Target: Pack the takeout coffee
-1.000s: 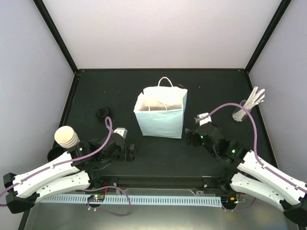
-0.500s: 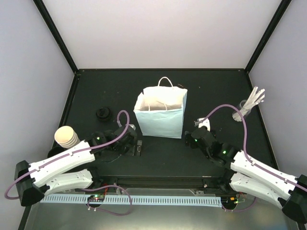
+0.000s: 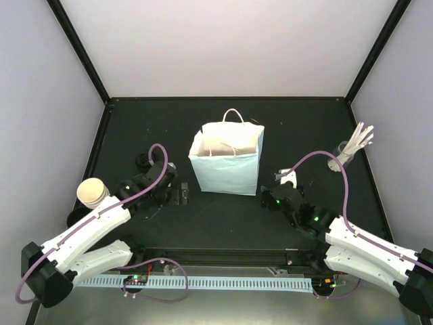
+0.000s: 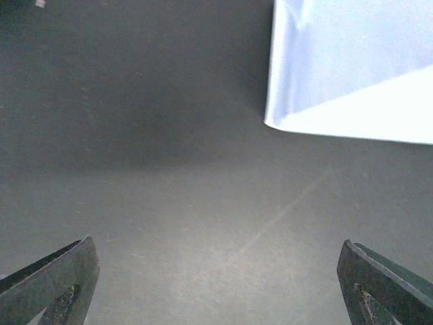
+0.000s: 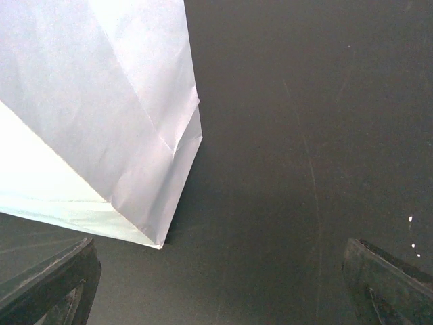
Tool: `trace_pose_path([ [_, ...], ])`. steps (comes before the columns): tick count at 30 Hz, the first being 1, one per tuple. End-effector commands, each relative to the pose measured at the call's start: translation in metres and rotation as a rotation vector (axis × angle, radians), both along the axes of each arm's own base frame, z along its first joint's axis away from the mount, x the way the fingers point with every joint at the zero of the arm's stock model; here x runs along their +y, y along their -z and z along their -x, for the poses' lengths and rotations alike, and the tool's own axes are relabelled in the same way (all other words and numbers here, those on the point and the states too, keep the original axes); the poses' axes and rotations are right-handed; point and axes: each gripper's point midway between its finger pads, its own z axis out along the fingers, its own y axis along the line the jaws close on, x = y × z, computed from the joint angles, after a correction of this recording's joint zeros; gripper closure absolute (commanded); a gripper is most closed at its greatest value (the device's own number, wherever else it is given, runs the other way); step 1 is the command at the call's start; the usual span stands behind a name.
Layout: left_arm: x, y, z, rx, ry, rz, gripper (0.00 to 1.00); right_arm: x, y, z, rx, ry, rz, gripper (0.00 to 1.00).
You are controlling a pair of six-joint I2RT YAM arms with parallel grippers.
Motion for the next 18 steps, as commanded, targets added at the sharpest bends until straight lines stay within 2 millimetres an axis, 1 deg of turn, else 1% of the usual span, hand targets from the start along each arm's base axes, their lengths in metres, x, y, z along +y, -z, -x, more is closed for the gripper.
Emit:
trace_pose_path([
  [1, 0.027, -0.022, -0.02, -0.054, -0.016, -0.067, 0.01, 0.001, -0.004, -0.003, -0.025, 0.019, -0.037, 0.0],
  [7, 0.076, -0.041, -0.045, -0.081, -0.141, -0.169, 0.01, 0.001, -0.002, -0.004, -0.017, 0.02, -0.036, 0.0],
  [10, 0.098, -0.046, -0.057, -0.069, -0.187, -0.224, 0.02, 0.0, -0.002, -0.004, -0.017, 0.028, -0.033, 0.0],
  [12, 0.106, -0.047, -0.066, -0.064, -0.204, -0.25, 0.05, -0.001, -0.002, -0.004, -0.017, 0.035, -0.034, 0.0],
  [15, 0.112, -0.045, -0.082, -0.05, -0.213, -0.278, 0.11, -0.002, -0.001, -0.004, -0.016, 0.042, -0.033, 0.0],
  [18, 0.122, -0.047, -0.092, -0.001, -0.235, -0.304, 0.17, -0.002, -0.002, -0.003, -0.017, 0.043, -0.038, 0.0],
])
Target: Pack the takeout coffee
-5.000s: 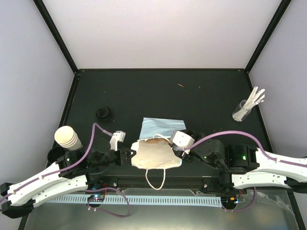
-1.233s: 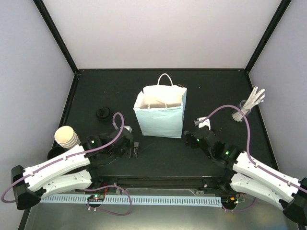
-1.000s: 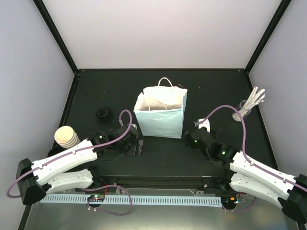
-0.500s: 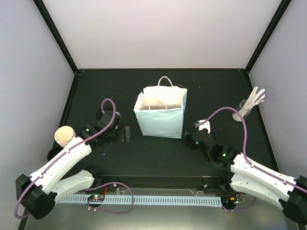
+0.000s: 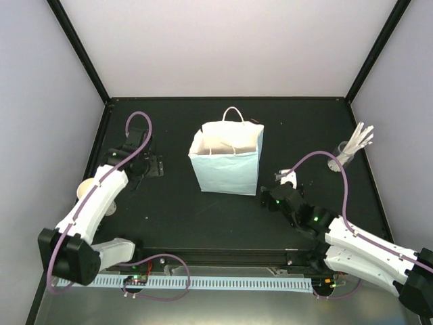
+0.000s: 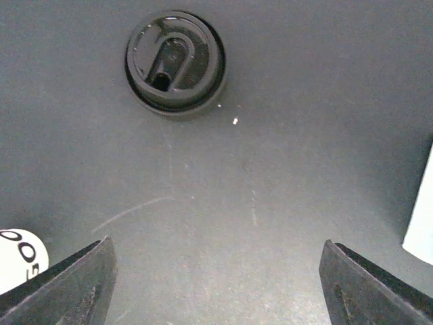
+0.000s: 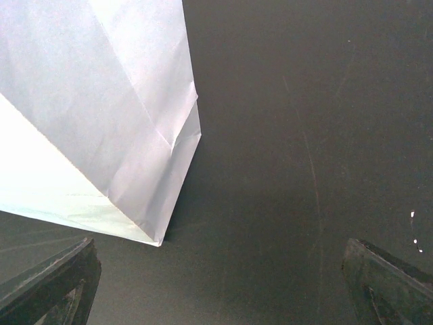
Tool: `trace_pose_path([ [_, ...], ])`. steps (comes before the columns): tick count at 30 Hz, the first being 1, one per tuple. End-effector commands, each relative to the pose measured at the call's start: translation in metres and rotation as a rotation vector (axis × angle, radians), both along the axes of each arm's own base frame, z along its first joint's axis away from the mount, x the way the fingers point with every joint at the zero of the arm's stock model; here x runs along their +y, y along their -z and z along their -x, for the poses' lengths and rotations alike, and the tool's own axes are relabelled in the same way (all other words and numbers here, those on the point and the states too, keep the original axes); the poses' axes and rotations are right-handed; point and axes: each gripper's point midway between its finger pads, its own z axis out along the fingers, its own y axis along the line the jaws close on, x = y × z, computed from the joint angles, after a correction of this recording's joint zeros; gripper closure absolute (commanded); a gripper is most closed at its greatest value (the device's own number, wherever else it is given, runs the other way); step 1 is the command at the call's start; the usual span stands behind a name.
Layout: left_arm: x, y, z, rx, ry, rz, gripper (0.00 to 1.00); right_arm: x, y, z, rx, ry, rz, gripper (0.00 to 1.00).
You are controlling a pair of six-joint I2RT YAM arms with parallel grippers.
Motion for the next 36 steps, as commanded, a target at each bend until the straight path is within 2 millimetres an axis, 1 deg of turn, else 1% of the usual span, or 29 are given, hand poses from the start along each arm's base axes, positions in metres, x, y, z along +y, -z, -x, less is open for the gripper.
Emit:
trace_pose_path([
  [1, 0.017, -0.015, -0.015, 0.041, -0.015, -0.06, 0.18, -0.002, -0.005, -0.004, -0.024, 0.036, -0.035, 0.0],
  [3, 0.021, -0.022, -0.014, 0.046, -0.025, -0.072, 0.19, -0.001, -0.005, -0.004, -0.025, 0.03, -0.037, 0.0],
  [5, 0.026, -0.033, -0.009, 0.035, -0.042, -0.083, 0.16, -0.001, -0.005, -0.003, -0.024, 0.027, -0.037, 0.0],
  [8, 0.035, -0.052, 0.003, 0.02, -0.066, -0.078, 0.16, -0.002, -0.005, -0.004, -0.025, 0.035, -0.035, 0.0],
  [10, 0.043, -0.06, 0.01, -0.007, -0.097, -0.053, 0.16, -0.003, -0.005, -0.004, -0.027, 0.04, -0.037, 0.0],
  [11, 0.048, -0.063, 0.012, -0.034, -0.119, -0.031, 0.16, -0.003, -0.005, -0.004, -0.027, 0.04, -0.038, 0.0],
  [13, 0.066, -0.07, 0.017, -0.091, -0.204, 0.015, 0.16, -0.003, -0.005, -0.003, -0.028, 0.041, -0.039, 0.0],
  [16, 0.089, -0.078, 0.028, -0.13, -0.323, 0.028, 0.18, -0.003, -0.005, -0.004, -0.027, 0.041, -0.037, 0.0],
  [20, 0.111, -0.078, 0.046, -0.108, -0.464, 0.003, 0.18, -0.003, -0.005, -0.004, -0.025, 0.043, -0.034, 0.0],
  [22, 0.129, -0.08, 0.064, -0.084, -0.603, -0.063, 0.17, -0.003, -0.004, -0.004, -0.023, 0.042, -0.033, 0.0],
  [24, 0.138, -0.081, 0.08, -0.06, -0.692, -0.1, 0.15, -0.002, -0.004, -0.004, -0.022, 0.04, -0.032, 0.0],
  [25, 0.139, -0.082, 0.085, -0.055, -0.712, -0.108, 0.14, -0.003, -0.004, -0.004, -0.023, 0.042, -0.031, 0.0],
  [28, 0.14, -0.08, 0.091, -0.06, -0.726, -0.111, 0.12, -0.002, -0.004, -0.004, -0.02, 0.04, -0.029, 0.0],
  [31, 0.146, -0.077, 0.096, -0.05, -0.748, -0.138, 0.14, -0.002, -0.003, -0.005, -0.017, 0.039, -0.025, 0.0],
  [33, 0.151, -0.07, 0.1, -0.005, -0.763, -0.155, 0.17, -0.001, -0.002, -0.005, -0.014, 0.038, -0.021, 0.0],
  [36, 0.156, -0.064, 0.105, 0.057, -0.792, -0.181, 0.24, -0.001, -0.002, -0.005, -0.011, 0.039, -0.017, 0.0],
])
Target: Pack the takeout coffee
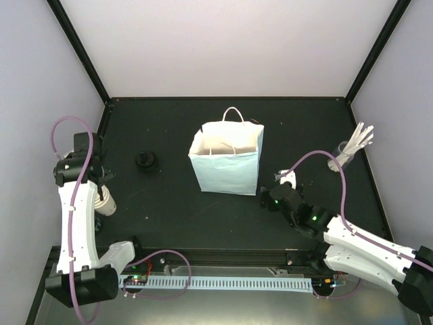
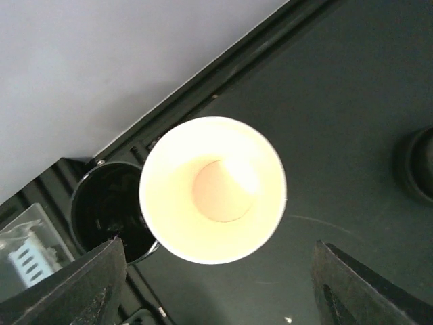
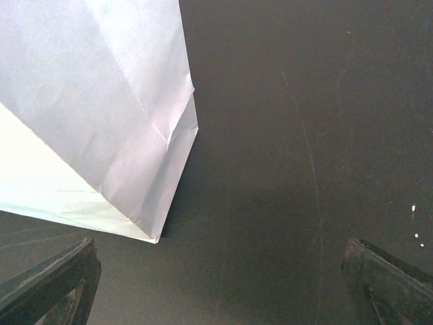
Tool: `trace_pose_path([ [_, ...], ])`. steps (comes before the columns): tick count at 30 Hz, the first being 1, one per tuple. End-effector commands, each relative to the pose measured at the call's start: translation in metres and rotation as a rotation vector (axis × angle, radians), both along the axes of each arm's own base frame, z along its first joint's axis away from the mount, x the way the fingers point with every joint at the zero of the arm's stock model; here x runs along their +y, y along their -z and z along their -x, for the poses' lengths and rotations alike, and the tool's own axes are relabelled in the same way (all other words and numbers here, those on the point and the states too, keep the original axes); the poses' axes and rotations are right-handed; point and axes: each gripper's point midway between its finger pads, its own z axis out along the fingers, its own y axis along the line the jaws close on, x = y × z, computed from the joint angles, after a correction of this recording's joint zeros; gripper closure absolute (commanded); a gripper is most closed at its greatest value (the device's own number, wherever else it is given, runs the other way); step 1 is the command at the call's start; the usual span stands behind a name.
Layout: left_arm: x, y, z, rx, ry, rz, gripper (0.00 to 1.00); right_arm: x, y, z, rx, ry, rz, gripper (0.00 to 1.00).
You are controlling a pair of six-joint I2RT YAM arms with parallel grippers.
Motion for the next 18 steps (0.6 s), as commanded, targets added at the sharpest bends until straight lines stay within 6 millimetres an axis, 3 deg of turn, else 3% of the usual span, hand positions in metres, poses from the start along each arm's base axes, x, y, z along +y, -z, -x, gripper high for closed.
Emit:
trace_pose_path([
  [1, 0.012, 0.007, 0.017, 0.098, -0.083, -0.025, 0.26, -0.001, -0.006, -0.005, -0.024, 0.031, -0.02, 0.0],
  [9, 0.027, -0.003, 0.03, 0.055, -0.199, -0.05, 0.29, 0.001, -0.005, -0.006, -0.018, 0.025, -0.014, 0.0],
  [15, 0.045, -0.021, 0.051, -0.039, -0.377, -0.038, 0.32, 0.005, -0.002, -0.006, -0.003, 0.011, -0.001, 0.0],
  [18, 0.054, -0.021, 0.065, -0.065, -0.497, -0.004, 0.34, 0.006, 0.0, -0.007, 0.007, 0.008, 0.009, 0.0],
])
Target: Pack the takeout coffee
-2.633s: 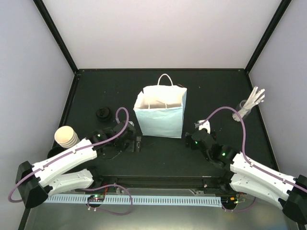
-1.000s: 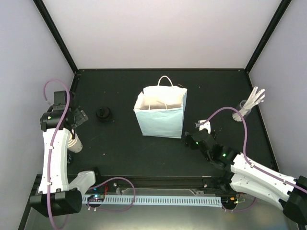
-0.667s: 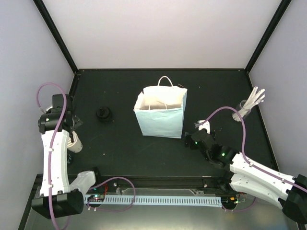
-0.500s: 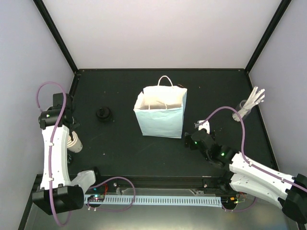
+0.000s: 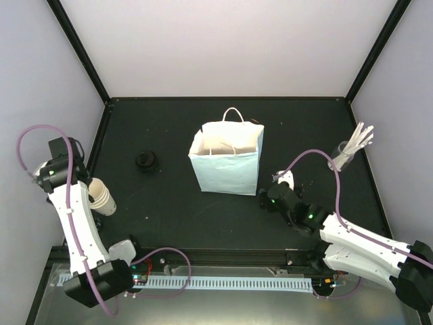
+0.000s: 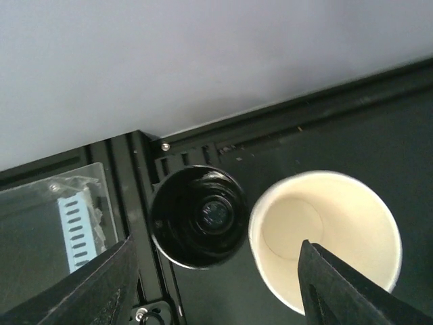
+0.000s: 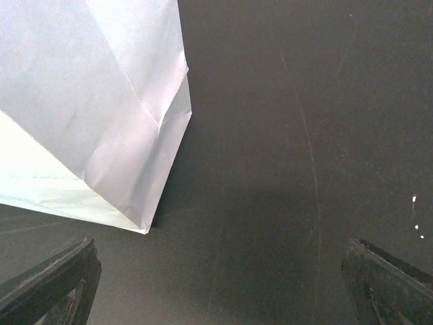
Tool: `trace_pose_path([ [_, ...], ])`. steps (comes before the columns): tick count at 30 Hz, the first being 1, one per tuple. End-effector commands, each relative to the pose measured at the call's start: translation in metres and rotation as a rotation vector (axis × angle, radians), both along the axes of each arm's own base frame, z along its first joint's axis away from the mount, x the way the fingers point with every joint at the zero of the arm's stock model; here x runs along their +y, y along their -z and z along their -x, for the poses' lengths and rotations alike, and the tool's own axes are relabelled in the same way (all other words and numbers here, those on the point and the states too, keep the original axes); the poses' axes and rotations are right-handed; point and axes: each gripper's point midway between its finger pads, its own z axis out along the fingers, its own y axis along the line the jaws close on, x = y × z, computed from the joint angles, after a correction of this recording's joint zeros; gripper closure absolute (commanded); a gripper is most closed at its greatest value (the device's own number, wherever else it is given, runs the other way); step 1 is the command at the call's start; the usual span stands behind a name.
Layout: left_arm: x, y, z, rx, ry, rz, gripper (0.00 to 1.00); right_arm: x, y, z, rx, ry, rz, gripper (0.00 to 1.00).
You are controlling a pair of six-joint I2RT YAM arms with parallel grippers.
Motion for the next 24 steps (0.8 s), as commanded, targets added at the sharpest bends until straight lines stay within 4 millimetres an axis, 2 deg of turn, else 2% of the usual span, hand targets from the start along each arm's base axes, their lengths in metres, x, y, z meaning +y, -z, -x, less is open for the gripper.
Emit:
trace_pose_path([
  [1, 0.012, -0.014, 0.028, -0.071, -0.207, 0.017, 0.34, 0.006, -0.011, -0.007, -0.025, 0.009, -0.027, 0.0],
  [5, 0.02, -0.005, 0.044, -0.095, -0.362, 0.074, 0.34, 0.007, -0.011, -0.007, -0.022, 0.004, -0.028, 0.0],
  [12, 0.027, 0.033, 0.025, -0.171, -0.416, 0.222, 0.38, 0.01, -0.01, -0.006, -0.018, -0.012, -0.033, 0.0],
  [17, 0.037, 0.048, 0.023, -0.171, -0.451, 0.23, 0.38, 0.009, -0.01, -0.005, -0.017, -0.015, -0.035, 0.0],
  [21, 0.043, 0.067, 0.024, -0.158, -0.473, 0.247, 0.47, 0.009, -0.011, -0.005, -0.02, -0.017, -0.038, 0.0],
  [24, 0.048, 0.08, 0.023, -0.138, -0.476, 0.253, 0.49, 0.009, -0.011, -0.005, -0.022, -0.016, -0.041, 0.0],
])
